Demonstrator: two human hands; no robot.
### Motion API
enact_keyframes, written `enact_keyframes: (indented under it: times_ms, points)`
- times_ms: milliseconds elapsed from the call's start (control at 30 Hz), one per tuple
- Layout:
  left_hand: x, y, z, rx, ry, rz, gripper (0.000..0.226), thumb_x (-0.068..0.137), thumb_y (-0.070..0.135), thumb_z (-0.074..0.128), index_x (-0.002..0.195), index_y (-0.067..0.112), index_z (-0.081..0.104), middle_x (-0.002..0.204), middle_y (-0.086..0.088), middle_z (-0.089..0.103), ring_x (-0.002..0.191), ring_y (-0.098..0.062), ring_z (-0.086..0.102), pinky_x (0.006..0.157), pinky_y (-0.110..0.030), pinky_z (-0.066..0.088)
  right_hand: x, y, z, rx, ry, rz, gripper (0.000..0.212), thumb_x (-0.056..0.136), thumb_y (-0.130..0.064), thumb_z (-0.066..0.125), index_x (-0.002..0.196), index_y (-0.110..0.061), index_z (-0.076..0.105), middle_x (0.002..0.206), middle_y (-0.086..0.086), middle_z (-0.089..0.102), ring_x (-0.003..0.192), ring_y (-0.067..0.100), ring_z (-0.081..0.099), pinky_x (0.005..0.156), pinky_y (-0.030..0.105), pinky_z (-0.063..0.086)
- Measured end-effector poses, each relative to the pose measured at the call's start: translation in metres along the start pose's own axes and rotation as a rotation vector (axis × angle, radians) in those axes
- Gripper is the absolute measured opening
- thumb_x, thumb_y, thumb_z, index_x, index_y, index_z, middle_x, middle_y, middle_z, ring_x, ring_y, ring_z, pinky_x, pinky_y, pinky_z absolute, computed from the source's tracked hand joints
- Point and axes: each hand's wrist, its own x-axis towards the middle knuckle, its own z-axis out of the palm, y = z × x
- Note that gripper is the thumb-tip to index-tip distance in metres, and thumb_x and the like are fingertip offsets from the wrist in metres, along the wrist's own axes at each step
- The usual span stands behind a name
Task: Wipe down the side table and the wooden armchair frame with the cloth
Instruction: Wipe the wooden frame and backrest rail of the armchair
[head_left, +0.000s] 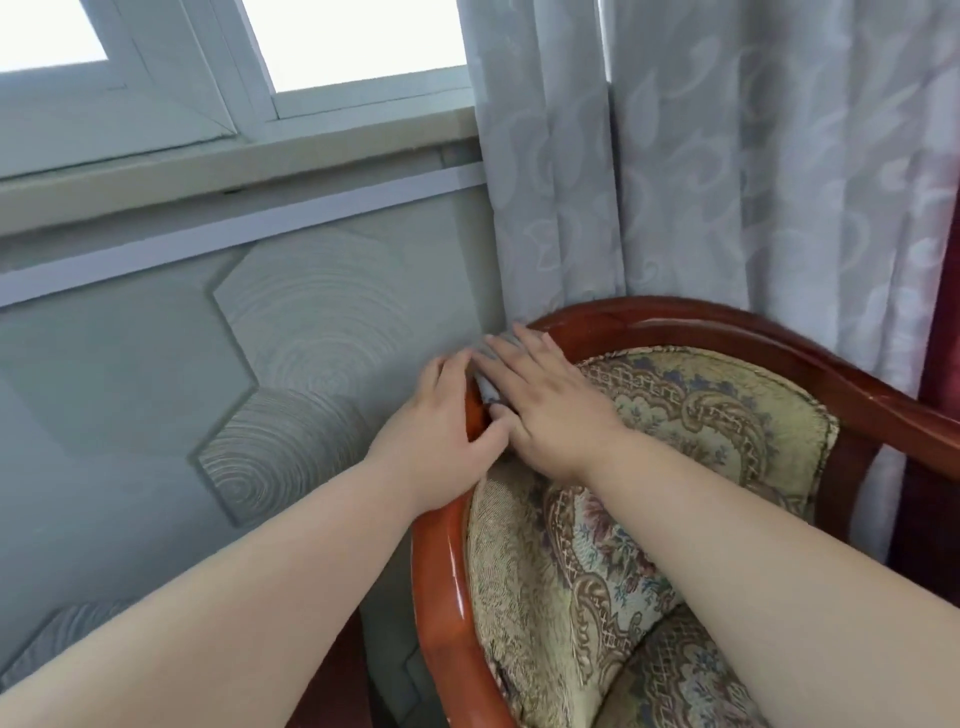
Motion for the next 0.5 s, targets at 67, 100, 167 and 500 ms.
enact_keyframes:
  times_ms: [67,100,167,500]
  points:
    - [0.029,0.005,0.006,-0.041,-0.002,-0.011,0.071,0.095,0.055,0.050,0.156,0.025,0.030,0.156,-0.004,0.044,0.138,-0.024,0.049,0.111,-0.040,0.042,-0.004,0.015,0.003,-0.010,0.024,-0.052,0.060,0.101,-0.037,0.038,0.158,-0.020,0.029,0.165,0.003,0.028,0.155,0.026,0.012,0.125,0.047,0.010]
    - [0.043,0.009,0.011,-0.030,-0.009,0.001,0.067,0.096,0.054,0.048,0.155,0.024,0.032,0.154,-0.006,0.048,0.138,-0.026,0.050,0.111,-0.041,0.042,-0.003,0.026,0.004,-0.028,0.048,-0.029,0.060,0.101,-0.036,0.041,0.157,-0.020,0.030,0.164,0.003,0.029,0.154,0.025,0.014,0.125,0.047,0.012]
    - [0.064,0.017,0.021,0.077,-0.024,0.022,0.067,0.100,0.052,0.046,0.156,0.020,0.030,0.150,-0.012,0.053,0.133,-0.033,0.054,0.107,-0.045,0.046,0.004,0.052,0.007,-0.077,0.082,0.078,0.059,0.101,-0.036,0.042,0.156,-0.018,0.032,0.162,0.005,0.032,0.153,0.027,0.018,0.125,0.046,0.012]
    - [0.070,0.019,0.050,0.612,0.072,0.014,0.063,0.101,0.053,0.038,0.152,0.017,0.028,0.124,-0.009,0.059,0.093,-0.033,0.069,0.071,-0.043,0.057,0.011,0.069,0.004,-0.157,0.076,0.096,0.060,0.101,-0.043,0.035,0.156,-0.018,0.034,0.159,0.007,0.037,0.151,0.032,0.021,0.125,0.050,0.010]
